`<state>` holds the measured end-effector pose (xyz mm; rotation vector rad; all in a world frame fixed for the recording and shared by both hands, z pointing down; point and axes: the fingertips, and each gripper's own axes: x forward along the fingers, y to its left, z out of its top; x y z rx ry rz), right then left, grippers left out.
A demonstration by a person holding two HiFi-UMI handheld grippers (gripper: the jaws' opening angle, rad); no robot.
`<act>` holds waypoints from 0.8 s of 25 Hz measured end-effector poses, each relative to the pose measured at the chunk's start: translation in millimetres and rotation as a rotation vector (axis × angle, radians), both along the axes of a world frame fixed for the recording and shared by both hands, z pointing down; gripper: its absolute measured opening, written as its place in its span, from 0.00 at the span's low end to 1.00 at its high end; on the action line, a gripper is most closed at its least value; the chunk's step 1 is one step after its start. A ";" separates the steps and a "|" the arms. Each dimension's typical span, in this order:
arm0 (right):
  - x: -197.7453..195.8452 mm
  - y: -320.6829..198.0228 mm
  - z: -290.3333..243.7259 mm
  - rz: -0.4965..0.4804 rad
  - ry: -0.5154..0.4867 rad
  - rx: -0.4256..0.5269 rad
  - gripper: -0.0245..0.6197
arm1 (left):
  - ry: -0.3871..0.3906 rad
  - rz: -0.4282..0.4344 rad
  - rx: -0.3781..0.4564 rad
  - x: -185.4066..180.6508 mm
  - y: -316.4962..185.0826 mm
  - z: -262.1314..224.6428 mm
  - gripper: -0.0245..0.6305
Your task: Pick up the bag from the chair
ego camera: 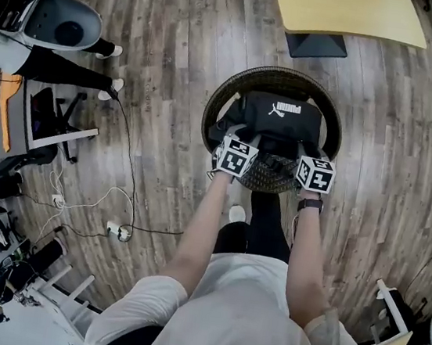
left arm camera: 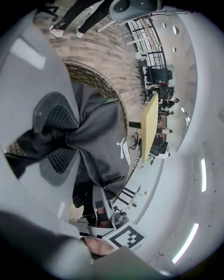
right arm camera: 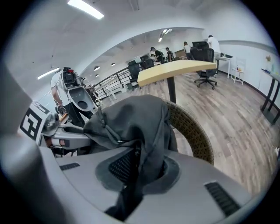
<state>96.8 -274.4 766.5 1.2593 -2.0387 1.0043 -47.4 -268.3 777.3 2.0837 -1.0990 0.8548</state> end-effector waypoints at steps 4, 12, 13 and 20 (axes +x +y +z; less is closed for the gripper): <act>-2.4 -2.7 -39.7 -0.003 -0.007 0.057 0.11 | -0.011 -0.008 0.045 -1.9 0.0 -42.6 0.22; -7.8 -1.4 -107.4 0.002 0.000 0.126 0.11 | -0.014 -0.008 0.120 -8.0 1.4 -113.8 0.22; -7.5 0.2 -114.1 0.002 0.000 0.134 0.11 | -0.016 -0.004 0.127 -7.5 3.0 -120.7 0.22; -11.4 13.1 -172.9 -0.019 0.008 0.214 0.11 | -0.015 -0.008 0.192 -11.6 16.8 -173.6 0.22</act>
